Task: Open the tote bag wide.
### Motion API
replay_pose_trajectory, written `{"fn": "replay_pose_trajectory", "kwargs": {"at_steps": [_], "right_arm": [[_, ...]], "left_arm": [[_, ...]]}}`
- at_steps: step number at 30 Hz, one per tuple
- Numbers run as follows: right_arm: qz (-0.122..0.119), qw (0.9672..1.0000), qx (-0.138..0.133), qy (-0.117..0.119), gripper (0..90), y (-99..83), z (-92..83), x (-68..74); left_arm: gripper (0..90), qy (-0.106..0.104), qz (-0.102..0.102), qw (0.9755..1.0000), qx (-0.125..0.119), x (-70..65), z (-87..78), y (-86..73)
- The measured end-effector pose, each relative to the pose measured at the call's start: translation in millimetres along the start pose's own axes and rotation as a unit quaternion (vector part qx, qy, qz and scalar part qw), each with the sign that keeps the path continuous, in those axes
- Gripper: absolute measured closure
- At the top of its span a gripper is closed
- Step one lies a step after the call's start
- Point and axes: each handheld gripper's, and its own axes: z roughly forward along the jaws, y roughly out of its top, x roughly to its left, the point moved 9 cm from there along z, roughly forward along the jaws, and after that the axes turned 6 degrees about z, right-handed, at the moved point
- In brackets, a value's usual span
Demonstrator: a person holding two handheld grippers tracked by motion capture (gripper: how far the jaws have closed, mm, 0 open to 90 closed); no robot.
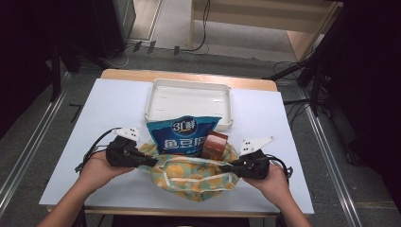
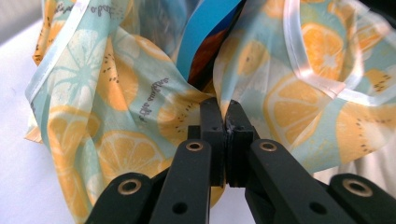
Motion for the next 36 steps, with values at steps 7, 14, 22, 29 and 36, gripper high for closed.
{"fn": "replay_pose_trajectory", "kwargs": {"at_steps": [7,14,22,29,36], "right_arm": [[-0.017,0.9998,-0.005,0.012,89.1,2.6,-9.7,14.3],[-0.013,0.9998,-0.008,0.016,87.3,-8.3,-6.2,17.9],[0.000,0.9995,-0.018,0.027,87.7,-25.4,5.8,16.8],[0.004,0.9994,-0.009,0.033,87.8,-32.2,13.0,17.7],[-0.008,0.9991,-0.015,0.039,87.7,-36.9,18.2,16.4]], "left_arm": [[89.4,-0.015,0.020,0.9997,-0.008,-17.2,-11.1,-1.9],[89.1,-0.021,0.016,0.9997,-0.004,-24.2,-6.8,-12.7],[88.4,-0.027,-0.009,0.9995,-0.011,-20.2,5.7,-27.9],[88.4,-0.030,-0.014,0.9994,-0.011,-19.5,9.1,-33.3],[88.2,-0.039,-0.030,0.9985,-0.021,-13.0,12.4,-39.5]]}}
